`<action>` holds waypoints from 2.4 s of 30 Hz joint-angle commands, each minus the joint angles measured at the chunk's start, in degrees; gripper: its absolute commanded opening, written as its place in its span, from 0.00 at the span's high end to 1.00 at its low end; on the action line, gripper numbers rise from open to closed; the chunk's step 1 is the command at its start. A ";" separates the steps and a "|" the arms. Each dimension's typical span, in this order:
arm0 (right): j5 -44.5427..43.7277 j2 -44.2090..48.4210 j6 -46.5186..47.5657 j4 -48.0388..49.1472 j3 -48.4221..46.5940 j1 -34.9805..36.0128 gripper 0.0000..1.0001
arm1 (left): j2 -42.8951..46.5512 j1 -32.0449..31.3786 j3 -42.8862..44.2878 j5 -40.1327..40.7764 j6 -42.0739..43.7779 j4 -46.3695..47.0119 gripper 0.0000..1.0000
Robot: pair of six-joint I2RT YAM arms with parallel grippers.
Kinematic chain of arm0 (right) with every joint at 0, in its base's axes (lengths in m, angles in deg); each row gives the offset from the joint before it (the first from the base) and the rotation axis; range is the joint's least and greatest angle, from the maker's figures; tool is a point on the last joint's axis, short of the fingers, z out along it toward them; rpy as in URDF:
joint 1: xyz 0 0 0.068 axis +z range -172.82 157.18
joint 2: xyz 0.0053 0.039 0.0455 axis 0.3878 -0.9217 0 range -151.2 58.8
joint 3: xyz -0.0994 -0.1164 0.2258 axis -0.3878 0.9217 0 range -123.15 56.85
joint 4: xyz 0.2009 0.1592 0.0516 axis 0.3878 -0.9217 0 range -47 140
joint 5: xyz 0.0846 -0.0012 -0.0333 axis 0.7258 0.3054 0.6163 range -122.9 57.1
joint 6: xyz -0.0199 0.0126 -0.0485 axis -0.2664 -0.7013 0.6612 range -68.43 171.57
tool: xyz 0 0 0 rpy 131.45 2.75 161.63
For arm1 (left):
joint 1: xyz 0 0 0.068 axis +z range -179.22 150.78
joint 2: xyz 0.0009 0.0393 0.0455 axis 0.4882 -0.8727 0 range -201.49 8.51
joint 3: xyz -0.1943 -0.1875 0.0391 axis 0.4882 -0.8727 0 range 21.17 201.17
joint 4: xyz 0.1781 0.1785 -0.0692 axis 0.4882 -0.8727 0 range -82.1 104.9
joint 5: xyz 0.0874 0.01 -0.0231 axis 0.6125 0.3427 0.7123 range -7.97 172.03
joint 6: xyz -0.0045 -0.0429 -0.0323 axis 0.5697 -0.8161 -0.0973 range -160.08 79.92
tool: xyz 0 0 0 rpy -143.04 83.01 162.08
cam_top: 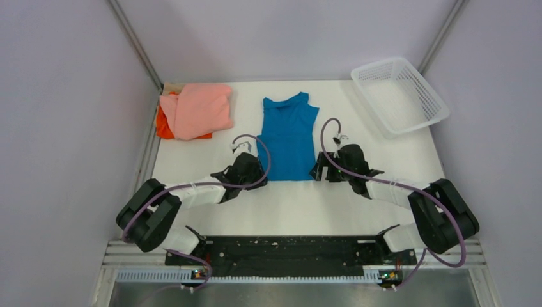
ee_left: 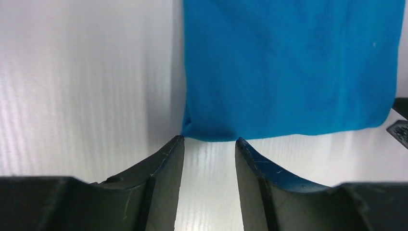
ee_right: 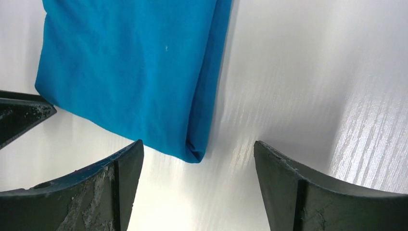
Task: Fold and stack the t-shirts
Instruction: Grab one side of the 2/3 rectangular tshirt with both arms
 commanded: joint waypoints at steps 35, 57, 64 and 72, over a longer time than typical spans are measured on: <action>-4.78 -1.14 -1.56 -3.24 -0.51 8.27 0.77 | -5.43 1.74 2.33 -2.11 0.61 -0.92 1.00; -4.34 15.80 0.42 0.47 4.23 10.24 1.00 | 7.35 -0.29 -0.07 -5.65 2.59 -5.70 1.00; -10.07 20.35 -0.34 -3.71 5.20 12.61 1.00 | 16.55 -2.66 -2.72 -8.52 0.65 -5.57 1.00; -10.48 9.91 -2.09 -7.12 2.00 12.61 0.63 | 12.95 -2.83 -6.14 -8.55 -1.63 -6.40 1.00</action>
